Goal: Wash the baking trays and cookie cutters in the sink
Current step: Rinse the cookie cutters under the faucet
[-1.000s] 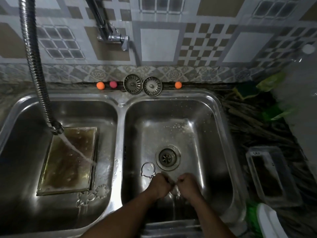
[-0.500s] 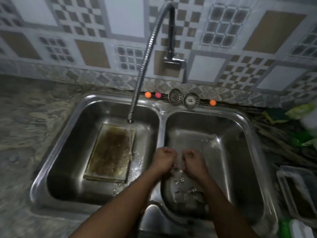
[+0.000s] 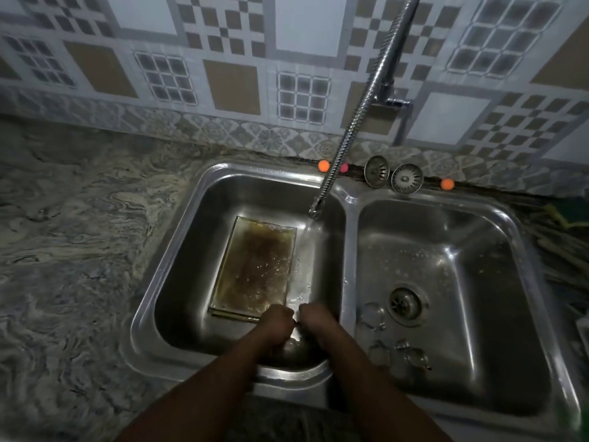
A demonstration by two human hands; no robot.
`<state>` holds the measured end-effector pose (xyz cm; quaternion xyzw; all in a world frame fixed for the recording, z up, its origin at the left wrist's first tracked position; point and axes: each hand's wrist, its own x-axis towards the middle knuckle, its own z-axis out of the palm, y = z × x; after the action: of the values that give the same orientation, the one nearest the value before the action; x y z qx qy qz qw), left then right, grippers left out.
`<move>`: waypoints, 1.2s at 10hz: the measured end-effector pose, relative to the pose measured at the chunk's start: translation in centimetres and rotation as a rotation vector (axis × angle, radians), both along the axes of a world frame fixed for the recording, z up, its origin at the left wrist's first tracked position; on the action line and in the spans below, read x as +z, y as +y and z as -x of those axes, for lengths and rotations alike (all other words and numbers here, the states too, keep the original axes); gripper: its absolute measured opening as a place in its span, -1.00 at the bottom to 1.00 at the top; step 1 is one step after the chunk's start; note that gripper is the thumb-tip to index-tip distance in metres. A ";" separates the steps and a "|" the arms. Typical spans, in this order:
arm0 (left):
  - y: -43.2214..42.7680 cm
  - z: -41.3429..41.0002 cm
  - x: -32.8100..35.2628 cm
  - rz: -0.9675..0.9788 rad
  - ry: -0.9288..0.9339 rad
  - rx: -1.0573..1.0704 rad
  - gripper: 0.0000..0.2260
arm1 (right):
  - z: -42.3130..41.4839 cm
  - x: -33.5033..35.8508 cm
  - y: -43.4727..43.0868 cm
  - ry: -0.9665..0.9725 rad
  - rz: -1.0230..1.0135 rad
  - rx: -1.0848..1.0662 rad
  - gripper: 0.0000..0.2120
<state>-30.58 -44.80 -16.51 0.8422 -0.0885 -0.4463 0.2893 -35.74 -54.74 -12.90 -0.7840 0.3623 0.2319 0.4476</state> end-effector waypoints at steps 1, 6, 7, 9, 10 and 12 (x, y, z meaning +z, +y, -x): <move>0.3 -0.1 -0.9 -0.031 0.025 -0.129 -0.81 | 0.1 -1.6 0.7 0.104 0.003 -0.023 -0.74; -0.4 -0.1 0.3 0.094 -0.146 -0.196 -0.60 | -2.8 -1.4 0.7 0.052 0.170 -0.076 -0.66; -1.4 -1.4 1.7 0.288 -0.256 0.157 -0.76 | -4.0 0.1 0.1 -0.104 0.151 -0.227 -0.70; -3.6 -6.5 5.8 0.576 -0.320 0.393 -0.75 | -6.6 3.6 -0.6 -0.505 -0.174 -0.719 -0.89; -4.1 -7.1 7.1 0.680 -0.149 0.522 -0.75 | -7.0 4.5 -1.4 -0.630 -0.293 -0.779 -0.89; -5.2 -7.5 9.7 0.828 0.212 0.615 -0.84 | -6.0 5.7 -3.8 -0.790 -0.132 -0.504 -0.92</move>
<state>-23.13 -50.04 -6.83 0.5948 0.0236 -0.3513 0.7227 -29.78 -58.51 -7.18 -0.6698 0.3278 -0.1775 0.6423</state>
